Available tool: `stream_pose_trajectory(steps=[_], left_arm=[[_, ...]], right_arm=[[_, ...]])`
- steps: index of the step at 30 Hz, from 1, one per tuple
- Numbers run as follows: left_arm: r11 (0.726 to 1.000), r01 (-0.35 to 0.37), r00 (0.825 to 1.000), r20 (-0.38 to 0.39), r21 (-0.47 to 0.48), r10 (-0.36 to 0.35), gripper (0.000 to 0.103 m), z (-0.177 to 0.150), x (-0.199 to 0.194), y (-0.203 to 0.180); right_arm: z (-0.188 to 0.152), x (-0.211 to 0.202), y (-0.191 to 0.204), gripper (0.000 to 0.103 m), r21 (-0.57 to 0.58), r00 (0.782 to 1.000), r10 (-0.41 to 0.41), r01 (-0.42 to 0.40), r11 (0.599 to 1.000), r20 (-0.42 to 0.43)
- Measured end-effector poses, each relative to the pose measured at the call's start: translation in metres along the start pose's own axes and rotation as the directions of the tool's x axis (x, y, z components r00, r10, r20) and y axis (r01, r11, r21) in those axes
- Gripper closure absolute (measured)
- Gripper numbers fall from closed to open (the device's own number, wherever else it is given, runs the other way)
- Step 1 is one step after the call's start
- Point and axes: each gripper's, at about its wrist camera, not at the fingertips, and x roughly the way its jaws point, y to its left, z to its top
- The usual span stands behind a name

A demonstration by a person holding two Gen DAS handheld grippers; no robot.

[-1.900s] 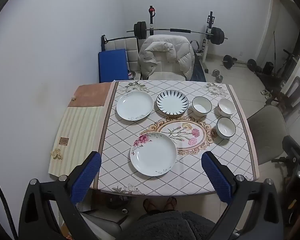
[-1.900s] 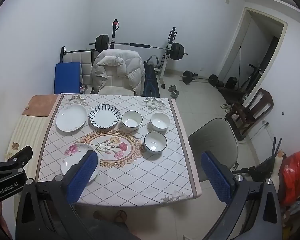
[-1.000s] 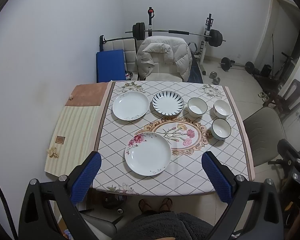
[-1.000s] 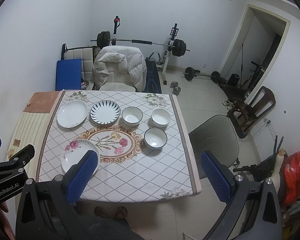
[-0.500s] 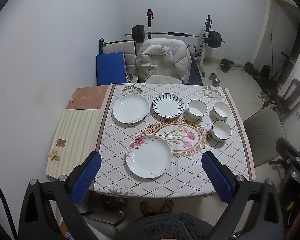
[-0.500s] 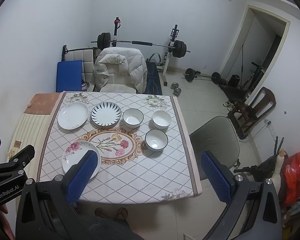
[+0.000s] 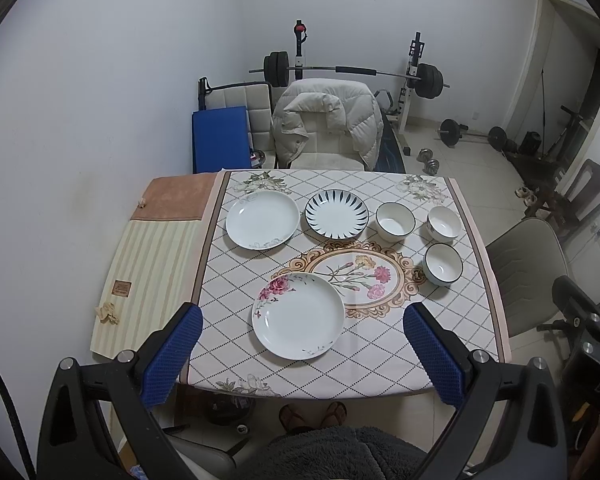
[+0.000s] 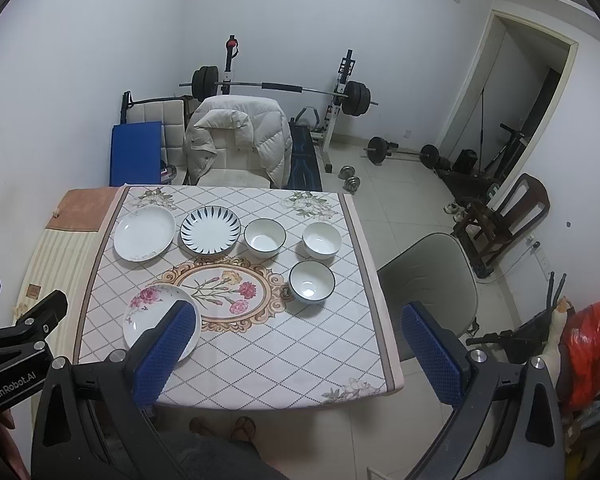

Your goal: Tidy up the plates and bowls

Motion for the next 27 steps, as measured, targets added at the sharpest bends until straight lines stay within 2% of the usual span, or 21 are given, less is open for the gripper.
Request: stream_pose_trajectory(steps=[27], left_arm=[[1.000,0.009,1.000,0.023,0.002,-0.009,0.000,0.0053,-0.0026,0.0007]], right_arm=[[0.0003,-0.0044,0.0037,0.000,0.013,1.000,-0.003,0.003,1.000,0.005]])
